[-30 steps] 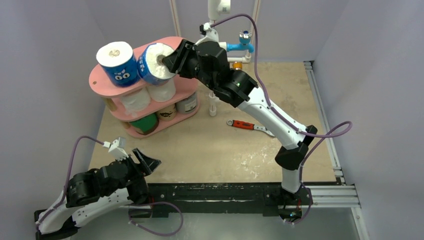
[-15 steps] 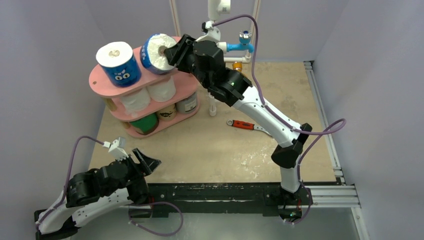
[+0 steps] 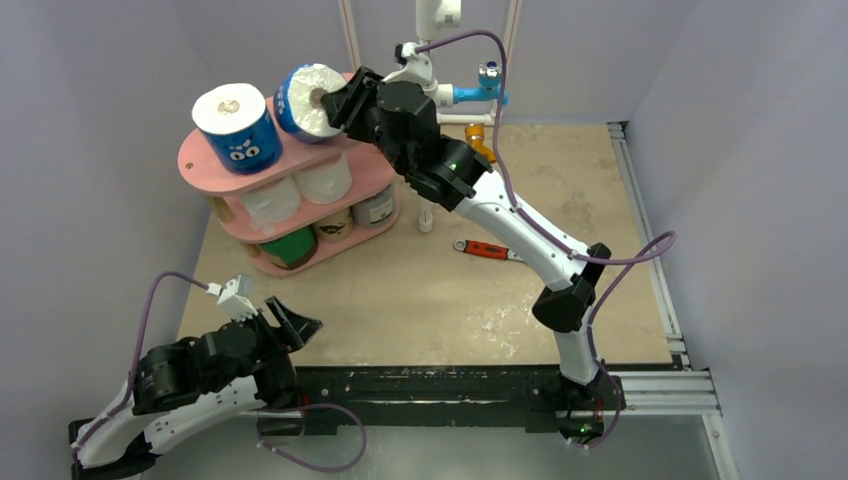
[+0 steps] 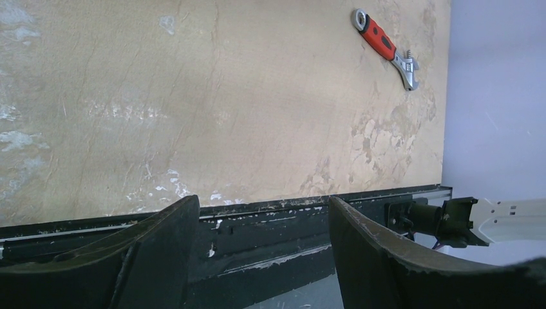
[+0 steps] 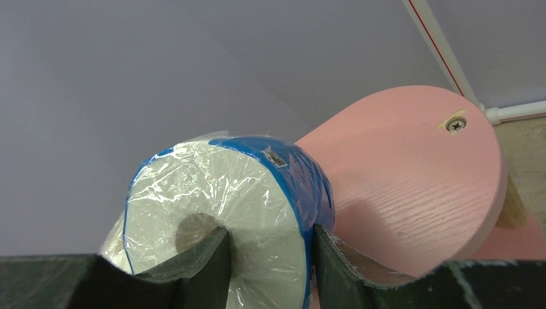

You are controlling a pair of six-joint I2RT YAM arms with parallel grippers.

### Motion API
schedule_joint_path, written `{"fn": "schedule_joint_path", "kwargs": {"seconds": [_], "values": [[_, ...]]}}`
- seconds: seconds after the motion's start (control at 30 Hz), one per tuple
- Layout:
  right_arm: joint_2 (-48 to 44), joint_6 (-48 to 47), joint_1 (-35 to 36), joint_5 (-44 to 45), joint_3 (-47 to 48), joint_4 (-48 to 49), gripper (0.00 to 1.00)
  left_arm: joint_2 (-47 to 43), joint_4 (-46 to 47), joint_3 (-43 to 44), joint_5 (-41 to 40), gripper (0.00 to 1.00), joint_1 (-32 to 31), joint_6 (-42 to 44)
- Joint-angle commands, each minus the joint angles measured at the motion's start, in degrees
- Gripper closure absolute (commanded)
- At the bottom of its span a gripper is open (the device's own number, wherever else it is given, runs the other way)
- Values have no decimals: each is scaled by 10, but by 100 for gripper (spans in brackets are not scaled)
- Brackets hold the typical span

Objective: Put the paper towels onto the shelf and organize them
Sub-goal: Place the paper towel on the shelf.

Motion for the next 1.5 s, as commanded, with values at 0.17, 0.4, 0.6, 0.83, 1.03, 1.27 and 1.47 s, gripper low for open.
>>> {"fn": "schedule_joint_path", "kwargs": {"seconds": [0.17,0.4,0.6,0.83,1.03,1.27,1.47], "values": [[-36,-19,-2,10,-4,41,72,6,15,-4,-12,28,-1,11],[-35,-20,-2,8,-4,41,63,7,15,-5,-11,28,-2,11],[-44,-22,-2,8,-11,41,79,7,15,-5,-11,28,-2,11],[-83,-18,3,28,-54,59,90,6,17,-6,-12,28,-2,12],[-57,-23,5,20,-2,24,89,8,22,-9,-10,28,-1,13],[-35,-20,5,7,15,3,84,4,21,-10,-9,28,-2,13],[-39,-23,5,7,10,4,66,5,21,-10,-8,28,-2,13]]}}
